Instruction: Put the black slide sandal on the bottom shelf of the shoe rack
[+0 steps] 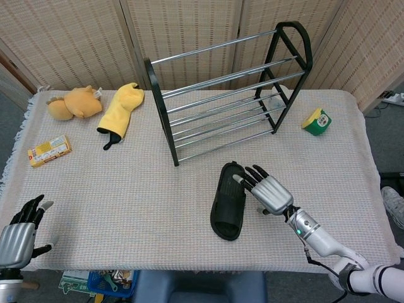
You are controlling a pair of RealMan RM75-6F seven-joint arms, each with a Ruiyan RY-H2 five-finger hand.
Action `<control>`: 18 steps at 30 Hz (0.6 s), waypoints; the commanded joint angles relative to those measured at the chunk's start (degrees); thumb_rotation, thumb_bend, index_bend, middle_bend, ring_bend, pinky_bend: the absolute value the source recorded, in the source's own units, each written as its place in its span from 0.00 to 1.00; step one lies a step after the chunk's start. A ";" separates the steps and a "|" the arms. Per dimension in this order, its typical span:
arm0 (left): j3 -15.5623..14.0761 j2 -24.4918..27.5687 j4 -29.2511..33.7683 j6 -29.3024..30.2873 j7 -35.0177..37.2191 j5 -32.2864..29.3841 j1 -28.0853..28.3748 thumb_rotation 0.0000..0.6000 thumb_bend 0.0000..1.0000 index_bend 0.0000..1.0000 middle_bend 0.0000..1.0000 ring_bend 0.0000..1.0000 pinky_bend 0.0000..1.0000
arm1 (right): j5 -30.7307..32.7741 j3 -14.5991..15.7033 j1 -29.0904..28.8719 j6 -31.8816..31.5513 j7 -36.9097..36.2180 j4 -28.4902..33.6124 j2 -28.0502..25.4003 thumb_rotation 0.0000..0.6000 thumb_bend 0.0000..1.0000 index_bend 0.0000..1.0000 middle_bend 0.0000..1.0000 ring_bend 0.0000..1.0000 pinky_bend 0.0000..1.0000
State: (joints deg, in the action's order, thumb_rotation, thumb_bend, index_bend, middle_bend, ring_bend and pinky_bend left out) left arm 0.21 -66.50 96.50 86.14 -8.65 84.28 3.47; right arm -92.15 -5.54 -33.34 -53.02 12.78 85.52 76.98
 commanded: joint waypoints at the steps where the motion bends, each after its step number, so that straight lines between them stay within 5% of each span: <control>1: -0.08 -0.03 -0.13 -0.21 0.24 -0.01 -0.06 1.00 0.27 0.19 0.08 0.10 0.26 | -0.53 1.36 0.37 -2.17 1.87 -1.80 2.82 1.00 0.00 0.00 0.00 0.00 0.00; 18: -0.05 -0.20 -0.96 -1.40 2.22 0.69 0.28 1.00 0.27 0.20 0.08 0.10 0.26 | -2.98 4.14 0.85 -7.69 3.98 -9.27 12.56 1.00 0.00 0.00 0.00 0.00 0.00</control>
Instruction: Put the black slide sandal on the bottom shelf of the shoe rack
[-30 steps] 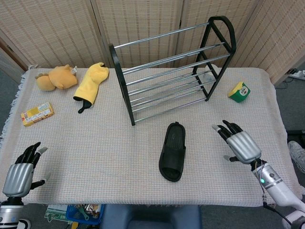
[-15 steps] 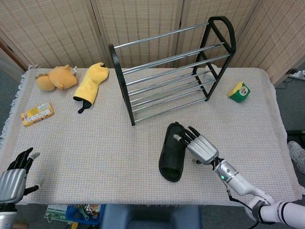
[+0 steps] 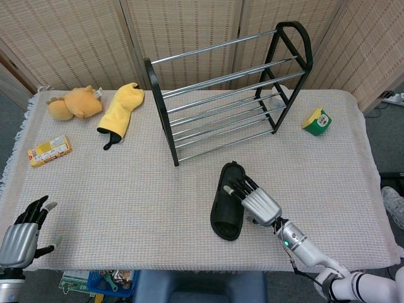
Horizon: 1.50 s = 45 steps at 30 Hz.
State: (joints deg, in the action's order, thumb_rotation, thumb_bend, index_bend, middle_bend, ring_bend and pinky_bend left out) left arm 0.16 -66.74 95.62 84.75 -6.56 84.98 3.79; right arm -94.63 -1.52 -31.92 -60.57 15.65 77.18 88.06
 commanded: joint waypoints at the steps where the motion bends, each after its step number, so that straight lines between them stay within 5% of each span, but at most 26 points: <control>1: -0.03 0.07 -0.18 -0.02 0.29 -0.02 -0.09 1.00 0.27 0.20 0.08 0.10 0.26 | -0.63 0.07 -0.78 -0.17 1.52 -1.15 2.10 1.00 0.00 0.00 0.00 0.00 0.00; 16: -0.43 0.41 -2.21 -0.73 3.91 -0.31 -0.66 1.00 0.27 0.20 0.08 0.10 0.26 | 4.69 -5.49 -6.70 4.40 5.59 0.25 11.44 1.00 0.00 0.00 0.00 0.00 0.00; 25: -0.52 0.41 -2.71 -0.79 4.34 -0.35 -0.95 1.00 0.27 0.20 0.08 0.10 0.26 | 8.56 -5.24 -6.22 7.25 4.29 12.29 -2.85 1.00 0.00 0.00 0.00 0.00 0.00; 30: -0.65 -0.28 -2.27 -1.52 3.66 -0.14 -0.61 1.00 0.27 0.20 0.08 0.10 0.26 | 12.74 -6.51 -7.64 11.28 3.08 13.32 -9.11 1.00 0.00 0.00 0.00 0.00 0.00; 45: -0.42 0.01 -0.77 -2.60 1.72 -0.94 -0.13 1.00 0.27 0.20 0.08 0.10 0.26 | 21.78 -6.00 -17.46 27.20 3.18 1.90 -6.18 1.00 0.00 0.00 0.04 0.00 0.00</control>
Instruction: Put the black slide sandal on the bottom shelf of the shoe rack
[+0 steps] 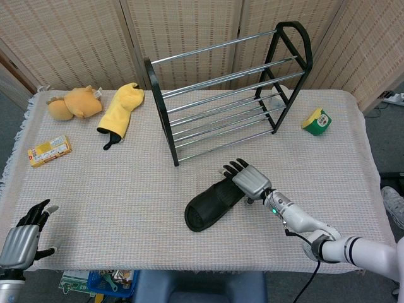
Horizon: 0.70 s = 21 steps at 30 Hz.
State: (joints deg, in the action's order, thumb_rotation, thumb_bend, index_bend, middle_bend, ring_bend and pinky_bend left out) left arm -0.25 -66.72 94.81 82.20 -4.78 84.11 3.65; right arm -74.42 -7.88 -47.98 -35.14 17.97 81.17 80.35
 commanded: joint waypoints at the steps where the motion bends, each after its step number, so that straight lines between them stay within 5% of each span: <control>1: 0.01 -0.04 0.07 -0.10 -0.10 -0.14 0.01 1.00 0.27 0.20 0.08 0.10 0.26 | 2.17 0.45 -1.90 2.35 1.13 -2.95 2.16 1.00 0.00 0.00 0.04 0.00 0.00; 21: -0.06 0.15 0.07 0.14 0.06 -0.65 -0.53 1.00 0.27 0.20 0.08 0.10 0.26 | 8.64 3.84 -6.22 4.39 4.92 -8.08 5.56 1.00 0.00 0.04 0.19 0.00 0.00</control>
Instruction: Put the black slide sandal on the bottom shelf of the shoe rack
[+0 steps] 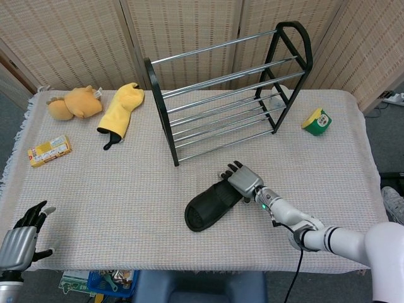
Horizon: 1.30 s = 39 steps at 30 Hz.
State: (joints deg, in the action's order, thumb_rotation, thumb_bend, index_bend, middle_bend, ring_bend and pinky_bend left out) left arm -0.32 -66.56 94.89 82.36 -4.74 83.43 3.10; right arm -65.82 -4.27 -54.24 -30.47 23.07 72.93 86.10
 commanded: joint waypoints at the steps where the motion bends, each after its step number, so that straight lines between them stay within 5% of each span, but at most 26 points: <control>1: 0.00 -0.04 0.00 -0.05 0.05 0.07 0.04 1.00 0.27 0.20 0.08 0.10 0.26 | 0.04 0.37 0.07 -0.48 -0.32 0.21 -0.31 1.00 0.01 0.05 0.19 0.00 0.00; 11: 0.13 -0.07 -0.12 -0.21 0.23 0.07 0.18 1.00 0.27 0.20 0.08 0.10 0.26 | -1.34 0.94 0.41 -2.98 -2.01 -1.05 1.01 1.00 0.14 0.16 0.28 0.05 0.03; 21: 0.00 -0.12 -0.50 -0.33 0.81 0.04 0.05 1.00 0.27 0.20 0.08 0.10 0.26 | -5.65 0.21 4.10 -11.13 -8.39 -3.13 2.41 1.00 0.35 0.45 0.48 0.28 0.36; 39: 0.07 -0.77 -0.96 -0.99 1.46 1.28 0.97 1.00 0.27 0.20 0.08 0.10 0.26 | 1.13 -3.73 9.14 -15.56 -11.56 -1.69 -4.61 1.00 0.36 0.48 0.50 0.30 0.41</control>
State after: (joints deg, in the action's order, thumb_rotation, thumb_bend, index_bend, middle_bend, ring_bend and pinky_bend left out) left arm -0.23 -67.29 93.93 81.40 -3.30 84.66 4.02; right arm -66.27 -7.20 -45.08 -46.36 10.70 72.23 81.38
